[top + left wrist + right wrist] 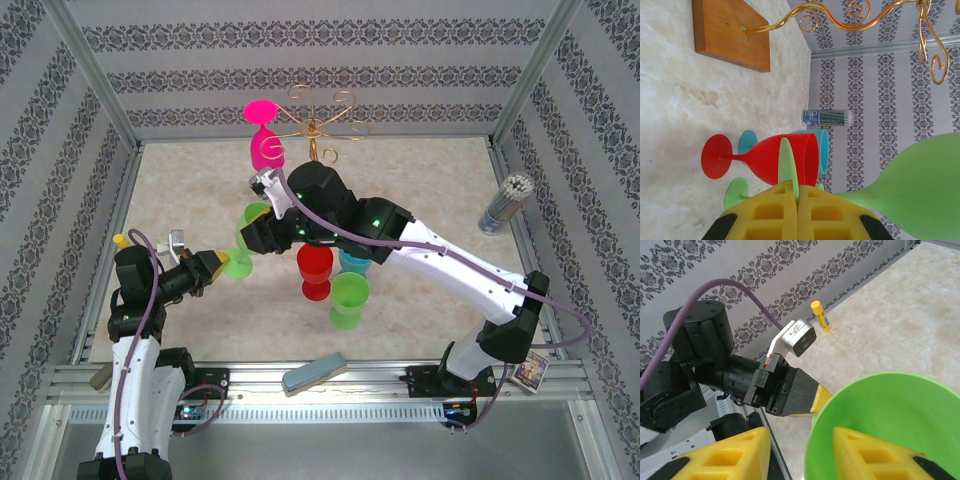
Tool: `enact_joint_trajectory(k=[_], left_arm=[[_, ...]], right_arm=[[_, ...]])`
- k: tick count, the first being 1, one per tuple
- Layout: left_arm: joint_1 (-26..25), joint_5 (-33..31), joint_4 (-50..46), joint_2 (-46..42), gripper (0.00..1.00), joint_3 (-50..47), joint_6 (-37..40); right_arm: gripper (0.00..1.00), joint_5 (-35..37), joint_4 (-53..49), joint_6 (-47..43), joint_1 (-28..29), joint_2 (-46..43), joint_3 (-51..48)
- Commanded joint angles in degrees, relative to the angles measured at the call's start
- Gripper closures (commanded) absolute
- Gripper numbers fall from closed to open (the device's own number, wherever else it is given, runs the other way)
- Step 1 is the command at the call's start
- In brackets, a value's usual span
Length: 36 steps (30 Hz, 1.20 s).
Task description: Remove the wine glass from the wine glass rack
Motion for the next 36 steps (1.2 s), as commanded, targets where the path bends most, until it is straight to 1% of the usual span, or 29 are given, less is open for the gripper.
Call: enact_joint_trajectory(k=[1, 4, 14, 21, 22, 24, 30, 32, 36], left_arm=[[0.7, 1.1, 1.2, -0.2, 1.0, 0.6, 0.9], [0.7, 0.9, 1.0, 0.0, 1.0, 0.7, 1.0], [0.7, 0.6, 0.9, 0.3, 1.0, 1.1, 1.0], [0.7, 0.1, 0.1, 0.3, 1.0, 1.3, 1.0], [0.7, -0.1, -0.1, 0.3, 0.98, 1.4, 1.1], [0.7, -0.3, -0.3, 0.3, 0.97, 1.6, 1.2], [0.7, -0.5, -0.6, 0.3, 0.86, 2.0, 1.1], [0.7, -0.6, -0.6, 0.3, 0.84, 2.0, 1.0], [0.7, -0.6, -0.9, 0.3, 0.73, 2.2, 1.1]], right_arm=[[0.67, -1.6, -0.4, -0.7, -0.4, 0.6, 1.6], [0.73, -1.8, -0.5, -0.7, -0.4, 0.7, 1.6], [0.99, -2.5, -0.8, -0.9, -0.4, 0.8, 1.6], [1.0, -2.4, -0.6, -0.9, -0.2, 0.4, 1.1], [1.0, -2.3, -0.6, -0.9, -0.1, 0.3, 1.1], [1.0, -2.1, -0.6, -1.0, 0.1, 0.1, 1.1], [1.0, -1.0, -0.4, -1.2, 0.8, -1.2, 0.6], [1.0, -0.6, -0.5, -1.3, 1.0, -1.6, 0.5], [1.0, 0.1, -0.8, -1.4, 1.3, -2.1, 0.2]])
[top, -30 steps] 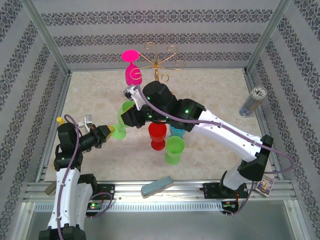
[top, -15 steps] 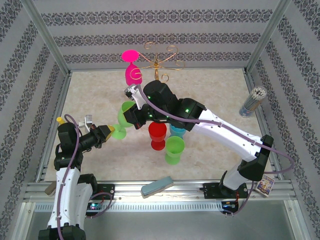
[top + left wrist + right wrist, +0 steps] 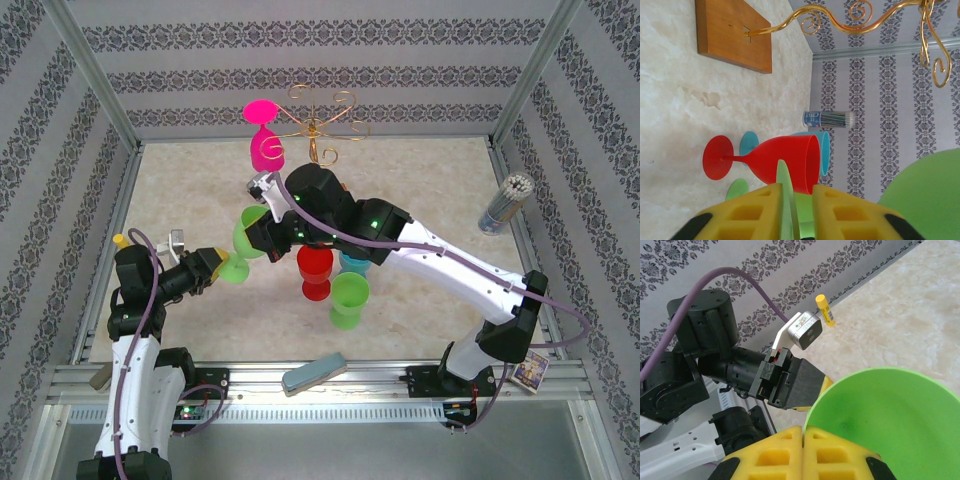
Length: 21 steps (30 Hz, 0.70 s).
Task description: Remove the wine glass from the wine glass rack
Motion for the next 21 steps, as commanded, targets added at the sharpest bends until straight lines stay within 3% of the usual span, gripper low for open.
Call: enact_joint_trajectory(k=[1, 11, 21], left_arm=[[0.7, -0.3, -0.8, -0.2, 0.71, 1.9, 1.2], [0.7, -2.7, -4.5, 0.3, 0.64, 3.7, 4.2], [0.7, -9.3, -15.6, 2.3, 0.63, 10.9, 13.8]], right_arm=[[1.0, 0.9, -0.1, -0.7, 0.6, -2.2, 0.1], [1.0, 4.9, -1.3, -0.7, 1.9, -4.8, -2.7], [1.0, 12.1, -5.0, -1.2, 6.4, -7.7, -5.4]])
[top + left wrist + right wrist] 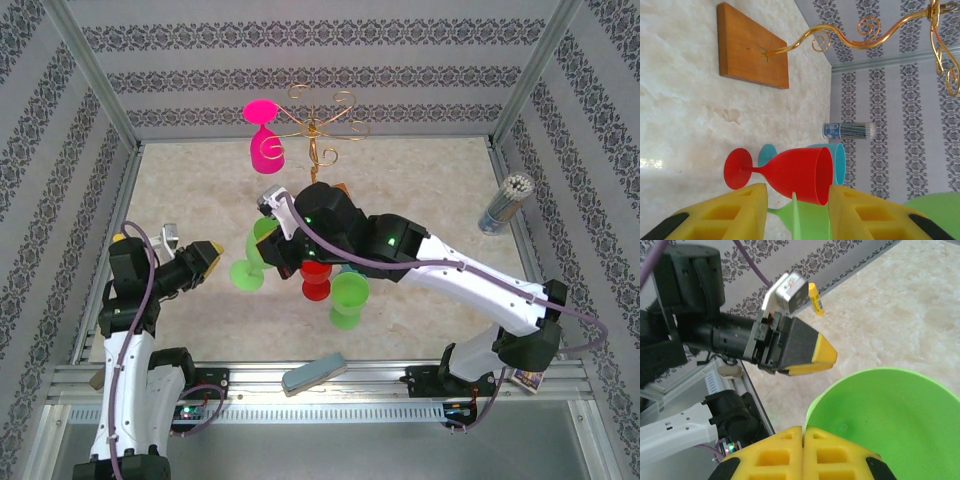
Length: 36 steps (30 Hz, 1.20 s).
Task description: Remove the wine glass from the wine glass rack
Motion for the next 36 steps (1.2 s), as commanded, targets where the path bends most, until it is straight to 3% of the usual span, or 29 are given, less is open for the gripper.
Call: enact_joint_trajectory(k=[1, 11, 22, 36], left_arm=[[0.7, -2.5, -4.4, 0.5, 0.63, 2.6, 5.1], [0.7, -8.6, -10.3, 2.4, 0.61, 7.4, 12.4], [0.7, -9.1, -10.5, 4.1, 0.6, 8.8, 13.8], [0.7, -8.1, -9.2, 6.8, 0.6, 9.6, 13.8]], right_arm=[[1.0, 4.8, -2.2, -1.0, 2.0, -1.8, -1.0], [1.0, 16.8, -4.8, -0.7, 9.5, -3.2, -5.3], [1.0, 26.1, -5.7, 2.5, 16.1, -1.8, -10.5], [1.0, 28.8, -3.4, 11.6, 19.2, -2.7, -19.4]])
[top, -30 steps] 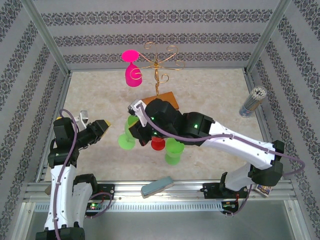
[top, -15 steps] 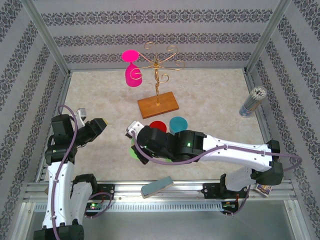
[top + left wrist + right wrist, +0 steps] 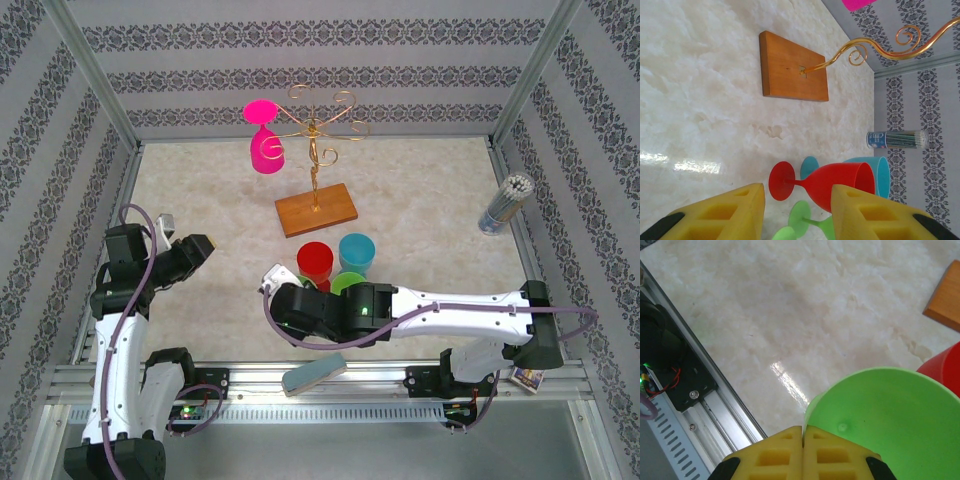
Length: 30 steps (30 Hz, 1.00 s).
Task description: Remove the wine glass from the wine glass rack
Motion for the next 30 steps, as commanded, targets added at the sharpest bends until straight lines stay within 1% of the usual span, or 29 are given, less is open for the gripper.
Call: enact_joint_trajectory(k=[1, 13, 30], left_arm=[[0.7, 0.0, 0.0, 0.0, 0.6, 1.7, 1.6], [0.7, 0.1, -0.3, -0.2, 0.6, 1.0, 1.6], [0.7, 0.0, -0.4, -0.4, 0.6, 0.3, 1.8]], right_arm=[[1.0, 2.9, 1.3, 3.9, 0.9, -1.1, -2.0], [1.0, 5.9, 3.9, 7.0, 1.2, -2.1, -7.3], [1.0, 4.8, 3.4, 9.0, 1.2, 0.8, -8.5]])
